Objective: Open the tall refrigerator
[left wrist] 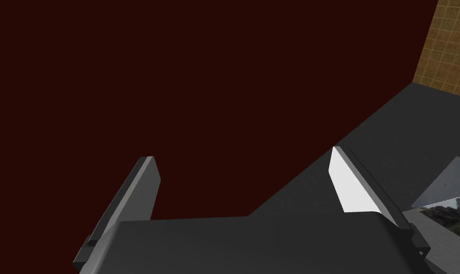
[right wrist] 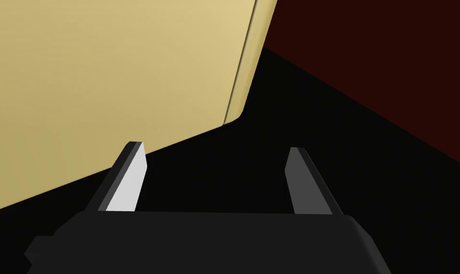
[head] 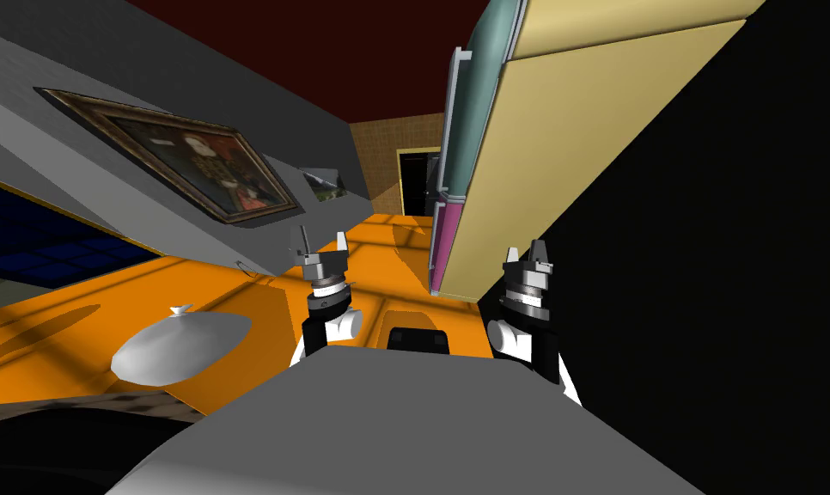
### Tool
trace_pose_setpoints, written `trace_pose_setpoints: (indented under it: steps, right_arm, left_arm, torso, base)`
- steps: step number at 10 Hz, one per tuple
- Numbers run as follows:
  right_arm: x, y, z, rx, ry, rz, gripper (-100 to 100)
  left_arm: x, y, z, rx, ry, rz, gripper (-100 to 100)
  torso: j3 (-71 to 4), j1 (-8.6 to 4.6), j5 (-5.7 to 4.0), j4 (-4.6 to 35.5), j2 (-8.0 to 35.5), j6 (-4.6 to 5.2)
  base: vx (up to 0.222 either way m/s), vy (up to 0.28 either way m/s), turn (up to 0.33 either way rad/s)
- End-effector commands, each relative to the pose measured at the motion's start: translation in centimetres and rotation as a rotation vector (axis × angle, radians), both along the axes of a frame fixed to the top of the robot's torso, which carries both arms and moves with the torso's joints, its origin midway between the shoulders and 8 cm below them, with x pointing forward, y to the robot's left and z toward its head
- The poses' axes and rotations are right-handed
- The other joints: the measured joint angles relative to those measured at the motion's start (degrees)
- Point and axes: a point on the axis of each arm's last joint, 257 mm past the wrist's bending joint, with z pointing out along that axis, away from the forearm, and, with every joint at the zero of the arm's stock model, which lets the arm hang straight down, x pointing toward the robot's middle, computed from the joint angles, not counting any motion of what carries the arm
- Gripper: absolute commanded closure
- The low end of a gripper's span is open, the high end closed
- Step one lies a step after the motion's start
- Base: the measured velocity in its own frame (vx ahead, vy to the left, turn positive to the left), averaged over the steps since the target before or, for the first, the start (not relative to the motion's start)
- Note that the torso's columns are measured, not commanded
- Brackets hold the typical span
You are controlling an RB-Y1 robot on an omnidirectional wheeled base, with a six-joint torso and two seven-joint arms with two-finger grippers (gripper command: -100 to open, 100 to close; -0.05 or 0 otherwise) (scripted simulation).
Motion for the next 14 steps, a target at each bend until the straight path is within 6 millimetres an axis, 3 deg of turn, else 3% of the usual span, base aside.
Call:
trace_pose_setpoints:
  steps: [1, 9, 10, 11, 14]
  right_arm:
    - [0.0, 0.0, 0.0, 0.0, 0.0, 0.0, 0]
    - [-0.01, 0.0, 0.02, 0.0, 0.0, 0.0, 0]
    - [0.12, 0.14, 0.06, -0.056, 0.013, 0.004, -100]
    - [0.19, 0.15, 0.07, -0.099, 0.023, 0.002, -100]
    - [0.34, -0.36, 0.11, -0.253, 0.057, -0.034, -100]
  left_arm:
    - [0.0, 0.0, 0.0, 0.0, 0.0, 0.0, 0]
    - [-0.01, 0.0, 0.01, 0.0, 0.0, 0.0, 0]
    - [-0.01, 0.0, 0.01, 0.0, 0.0, 0.0, 0]
    - [0.0, 0.0, 0.0, 0.0, 0.0, 0.0, 0]
    - [0.0, 0.0, -0.01, 0.0, 0.0, 0.0, 0]
  torso:
    - [-4.67, 0.0, 0.0, 2.35, 2.32, 0.0]
    - [-70.73, 0.0, 0.0, 35.37, 35.39, 0.0]
    - [-79.19, 0.0, 0.0, 39.6, 39.62, 0.0]
    - [-83.15, 0.03, 0.01, 41.48, 41.52, 0.0]
    - [-84.61, 0.06, 0.02, 42.24, 42.18, 0.0]
  base:
    - [0.0, 0.0, 0.0]
    - [0.0, 0.0, 0.0]
    - [0.018, 0.014, 0.01]
    - [0.036, 0.027, 0.015]
    - [0.058, 0.044, 0.02]
